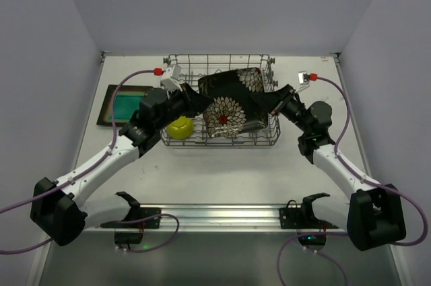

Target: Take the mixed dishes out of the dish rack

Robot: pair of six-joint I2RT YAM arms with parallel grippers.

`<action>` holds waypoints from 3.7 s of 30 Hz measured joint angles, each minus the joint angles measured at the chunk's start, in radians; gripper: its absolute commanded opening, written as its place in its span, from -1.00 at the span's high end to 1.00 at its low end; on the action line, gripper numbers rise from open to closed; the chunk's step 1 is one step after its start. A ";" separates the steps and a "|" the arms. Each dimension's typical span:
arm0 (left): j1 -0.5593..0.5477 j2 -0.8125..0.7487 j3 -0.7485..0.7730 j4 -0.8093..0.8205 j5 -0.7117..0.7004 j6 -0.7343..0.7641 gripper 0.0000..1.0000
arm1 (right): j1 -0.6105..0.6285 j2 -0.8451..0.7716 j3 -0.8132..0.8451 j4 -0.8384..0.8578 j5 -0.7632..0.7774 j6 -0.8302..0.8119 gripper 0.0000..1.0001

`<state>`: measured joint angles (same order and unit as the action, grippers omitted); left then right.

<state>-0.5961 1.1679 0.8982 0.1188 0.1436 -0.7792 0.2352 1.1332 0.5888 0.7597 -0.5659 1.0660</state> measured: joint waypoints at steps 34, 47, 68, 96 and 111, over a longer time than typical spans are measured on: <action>0.142 -0.197 -0.225 -0.021 -0.062 -0.266 1.00 | 0.019 -0.047 0.131 -0.253 0.157 -0.067 -0.98; 0.547 -0.212 -0.153 -0.132 -0.084 -0.335 1.00 | 0.016 -0.135 0.130 -0.393 0.272 -0.148 -0.98; 0.962 0.106 -0.224 -0.068 -0.222 -0.475 1.00 | 0.010 -0.429 0.041 -0.521 0.342 -0.246 -0.98; 0.981 0.283 -0.275 0.063 -0.241 -0.476 0.72 | -0.001 -0.462 0.043 -0.580 0.397 -0.311 -0.98; 0.982 0.352 -0.251 0.097 -0.226 -0.484 -0.04 | -0.001 -0.467 0.043 -0.579 0.399 -0.311 -0.98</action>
<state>0.3859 1.5200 0.6472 0.2161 -0.0822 -1.2629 0.2344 0.6662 0.6319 0.1802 -0.1665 0.7551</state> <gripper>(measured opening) 0.466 0.989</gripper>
